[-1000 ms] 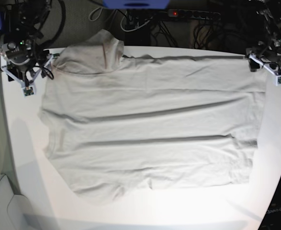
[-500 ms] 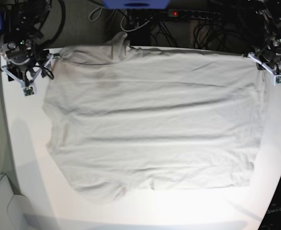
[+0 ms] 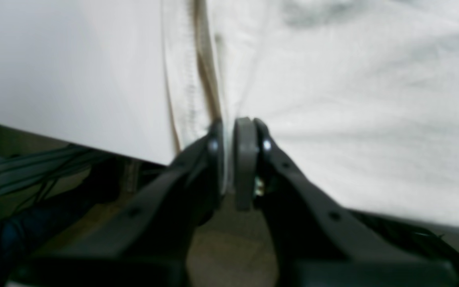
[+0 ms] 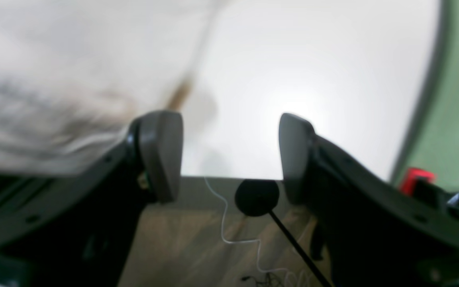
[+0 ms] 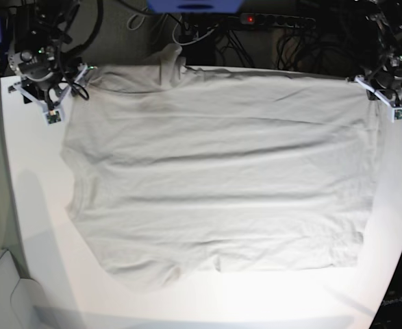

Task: Layout the t-shirt on the table in an organized manner, then fold the t-shirt properly
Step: 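Move both grippers to the collar-side corners of the t-shirt, then grasp the collar-side edge corners with both grippers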

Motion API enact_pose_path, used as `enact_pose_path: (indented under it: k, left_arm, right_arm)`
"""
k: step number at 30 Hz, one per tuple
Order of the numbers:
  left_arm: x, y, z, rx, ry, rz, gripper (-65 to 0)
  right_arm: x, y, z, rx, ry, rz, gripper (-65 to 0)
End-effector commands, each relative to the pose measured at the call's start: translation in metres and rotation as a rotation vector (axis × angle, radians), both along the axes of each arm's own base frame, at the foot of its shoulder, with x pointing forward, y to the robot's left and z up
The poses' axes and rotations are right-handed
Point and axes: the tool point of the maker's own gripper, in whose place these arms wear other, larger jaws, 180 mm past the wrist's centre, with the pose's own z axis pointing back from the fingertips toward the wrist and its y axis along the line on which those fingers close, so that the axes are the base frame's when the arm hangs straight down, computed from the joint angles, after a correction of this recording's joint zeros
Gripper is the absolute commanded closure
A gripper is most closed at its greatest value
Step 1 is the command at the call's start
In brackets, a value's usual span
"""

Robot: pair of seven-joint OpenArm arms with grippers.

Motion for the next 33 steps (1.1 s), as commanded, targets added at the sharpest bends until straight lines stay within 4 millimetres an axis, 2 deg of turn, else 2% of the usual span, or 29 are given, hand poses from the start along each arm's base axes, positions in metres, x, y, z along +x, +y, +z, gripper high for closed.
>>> enact_pose_path:
  k: [1,4,7,26,33]
  left_arm:
    - [-0.035,0.006,-0.018,0.025,0.173,0.014,-4.9]
    - [-0.034,0.006,-0.016,0.028,0.173,0.012,-4.8]
    - [-0.034,0.006,-0.015,0.03,0.171,0.011,-4.8]
    - [-0.035,0.006,-0.015,0.034,0.177,0.013,-4.8]
    - [-0.035,0.006,-0.016,0.032,0.177,0.013,-4.8]
  right_arm:
    - [0.006,0.005,0.006,0.0,-0.03,0.024,-40.0]
    - [0.007,0.029,0.002,0.034,-0.021,0.078,-42.0]
    - [0.008,0.037,0.0,0.051,-0.023,0.085,-42.1]
    - [-0.006,0.041,-0.01,0.068,0.02,0.083,-41.8]
    - [-0.013,0.046,-0.03,0.104,0.074,0.079,-41.7]
